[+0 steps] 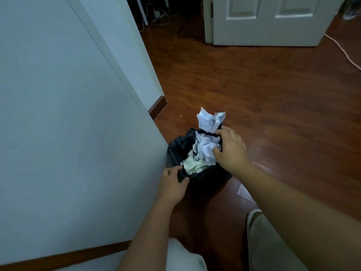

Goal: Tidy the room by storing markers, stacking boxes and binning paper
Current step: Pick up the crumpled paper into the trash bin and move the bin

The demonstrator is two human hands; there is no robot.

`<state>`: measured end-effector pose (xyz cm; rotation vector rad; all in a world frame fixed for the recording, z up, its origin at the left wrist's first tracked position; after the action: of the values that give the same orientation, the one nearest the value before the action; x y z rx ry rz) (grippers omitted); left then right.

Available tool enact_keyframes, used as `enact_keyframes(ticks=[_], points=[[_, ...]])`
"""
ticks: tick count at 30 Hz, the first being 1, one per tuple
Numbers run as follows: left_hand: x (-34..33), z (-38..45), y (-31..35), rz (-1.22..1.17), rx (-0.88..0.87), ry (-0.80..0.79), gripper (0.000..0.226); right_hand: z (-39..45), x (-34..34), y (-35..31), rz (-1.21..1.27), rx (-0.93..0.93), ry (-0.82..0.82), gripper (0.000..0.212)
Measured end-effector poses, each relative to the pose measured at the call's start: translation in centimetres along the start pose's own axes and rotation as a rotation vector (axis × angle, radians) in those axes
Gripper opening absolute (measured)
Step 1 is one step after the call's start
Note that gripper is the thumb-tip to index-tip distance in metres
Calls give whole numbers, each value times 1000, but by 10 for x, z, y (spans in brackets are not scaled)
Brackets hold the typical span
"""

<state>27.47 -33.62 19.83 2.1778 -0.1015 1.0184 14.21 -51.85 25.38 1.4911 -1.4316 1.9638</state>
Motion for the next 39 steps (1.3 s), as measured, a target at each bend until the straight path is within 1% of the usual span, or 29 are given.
enact_keyframes(ticks=[1, 3, 4, 5, 6, 9, 11, 13, 15, 17, 19, 20, 21, 23, 26, 27, 29, 31, 33, 35, 39], points=[[-7, 0, -3, -107, 37, -29, 49, 4, -6, -2, -40, 70, -41, 55], [-20, -4, -6, -259, 90, -63, 57, 11, -24, 5, -182, 144, -200, 58], [-26, -6, -8, -265, 88, -70, 62, 13, -32, 12, -241, 141, -271, 56], [-33, -10, -10, -237, 77, -80, 67, 15, -37, 18, -268, 120, -293, 51], [-38, -13, -12, -200, 67, -86, 70, 18, -37, 24, -259, 90, -260, 44], [-42, -15, -14, -145, 57, -27, 72, 31, -18, 19, -92, 101, 42, 19], [-42, -17, -14, -56, 21, 33, 67, 42, -7, 21, 19, 77, 169, 15], [-41, -22, -13, 84, -32, 100, 59, 56, -2, 32, 137, -16, 187, 16], [-38, -26, -15, 176, -56, 166, 47, 72, -2, 51, 197, -116, 173, 18], [-35, -27, -21, 165, -81, 223, 35, 84, -13, 77, 250, -239, 65, 20], [-36, -26, -29, 56, -72, 252, 27, 86, -34, 97, 340, -326, -135, 21], [-37, -26, -31, -35, -56, 258, 24, 83, -46, 103, 361, -338, -235, 21], [-39, -26, -32, -139, -27, 261, 21, 78, -57, 109, 360, -337, -311, 23], [-41, -27, -33, -293, 66, 266, 18, 64, -71, 114, 360, -323, -392, 29], [-44, -20, -36, -343, 163, 274, 16, 50, -77, 117, 392, -298, -456, 36], [-46, -16, -40, -355, 192, 262, 18, 46, -78, 115, 399, -287, -501, 36], [-46, -8, -39, -342, 217, 249, 21, 43, -72, 109, 362, -237, -606, 32], [-45, -3, -33, -284, 239, 223, 22, 43, -65, 105, 279, -172, -680, 34], [-45, -2, -28, -272, 262, 206, 36, 43, -57, 101, 193, -130, -710, 36], [-51, -6, -30, -330, 312, 192, 48, 47, -51, 101, 119, -117, -698, 36], [-74, 14, -49, -652, 333, 101, 71, 66, -39, 99, 84, -130, -588, 33]])
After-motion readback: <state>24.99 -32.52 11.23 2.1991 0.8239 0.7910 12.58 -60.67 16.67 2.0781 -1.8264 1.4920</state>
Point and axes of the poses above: each hand's wrist, its own z-axis towards the middle knuckle, its own x-axis out of the back of the hand, y = z × x, the point moved 6 cm from there along z, towards the middle knuckle, and after that the axes turned 5 degrees about -z, right-handed, at the moved point
